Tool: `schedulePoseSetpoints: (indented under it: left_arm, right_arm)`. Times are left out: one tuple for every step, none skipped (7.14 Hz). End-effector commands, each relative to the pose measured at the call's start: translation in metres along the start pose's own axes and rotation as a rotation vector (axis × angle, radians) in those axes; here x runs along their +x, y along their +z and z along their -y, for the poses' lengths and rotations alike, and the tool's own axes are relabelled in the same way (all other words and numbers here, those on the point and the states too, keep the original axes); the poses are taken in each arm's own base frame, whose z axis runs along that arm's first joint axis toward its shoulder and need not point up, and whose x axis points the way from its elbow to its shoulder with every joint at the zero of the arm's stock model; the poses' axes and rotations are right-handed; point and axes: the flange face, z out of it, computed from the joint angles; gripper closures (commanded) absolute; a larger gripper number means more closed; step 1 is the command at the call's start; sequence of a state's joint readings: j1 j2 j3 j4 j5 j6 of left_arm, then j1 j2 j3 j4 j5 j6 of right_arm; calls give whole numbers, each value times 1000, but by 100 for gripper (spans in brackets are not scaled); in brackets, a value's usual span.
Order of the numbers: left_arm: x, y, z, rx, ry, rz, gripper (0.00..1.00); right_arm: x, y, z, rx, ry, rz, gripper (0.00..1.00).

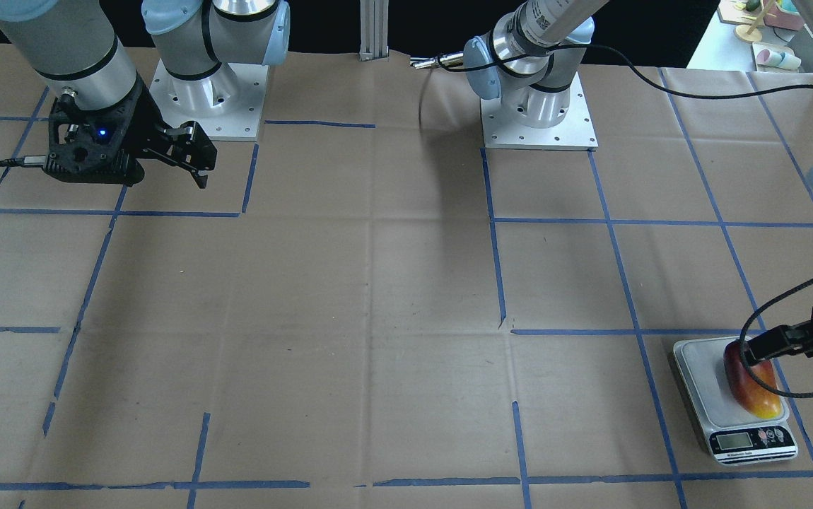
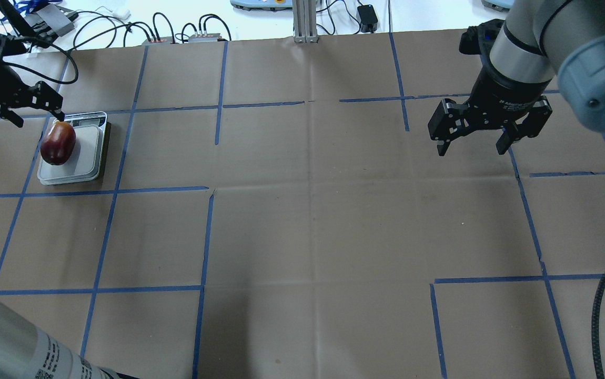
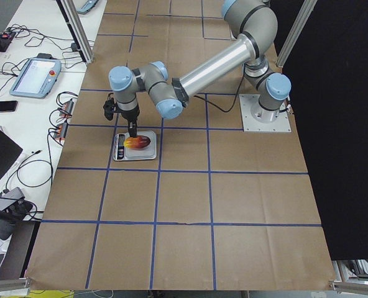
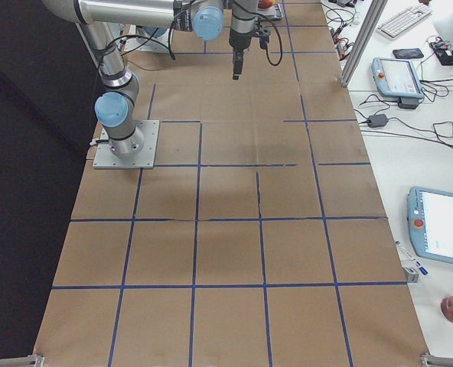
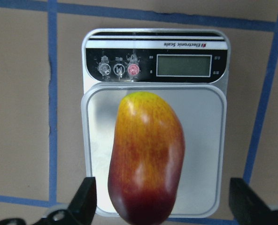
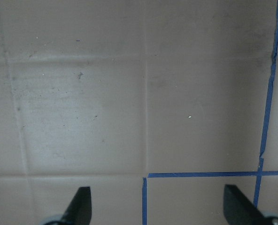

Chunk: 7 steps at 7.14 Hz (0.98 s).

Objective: Weigh mango

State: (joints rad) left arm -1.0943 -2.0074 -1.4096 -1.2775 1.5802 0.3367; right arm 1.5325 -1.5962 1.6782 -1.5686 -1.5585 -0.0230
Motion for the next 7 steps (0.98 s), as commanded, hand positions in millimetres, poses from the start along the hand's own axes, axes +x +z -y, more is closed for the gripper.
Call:
schedulePoseSetpoints:
  left_arm:
    - [89,-75,-49,-25,-61,-7,0]
    - [131,-100,-74,-31,-76,-7,0]
    - [184,-118,-101,-39,-97,-7,0]
    - [233,-125,-123,-43,-96,-3,0]
    - [265,-129,-137,-39,-79,-2,0]
    - [286,-128,-145,-47,-61,-3,0]
    - [297,-132,-154,-43,-26,-10,0]
  right_arm:
    - [0,0,0,0,0,0,0]
    - [0,0,0,-2,0,0,0]
    - [0,0,0,0,0,0,0]
    - [0,0,0,-2,0,0,0]
    - [0,0,0,0,0,0,0]
    - [0,0,0,1,0,0,0]
    - [0,0,0,0,0,0,0]
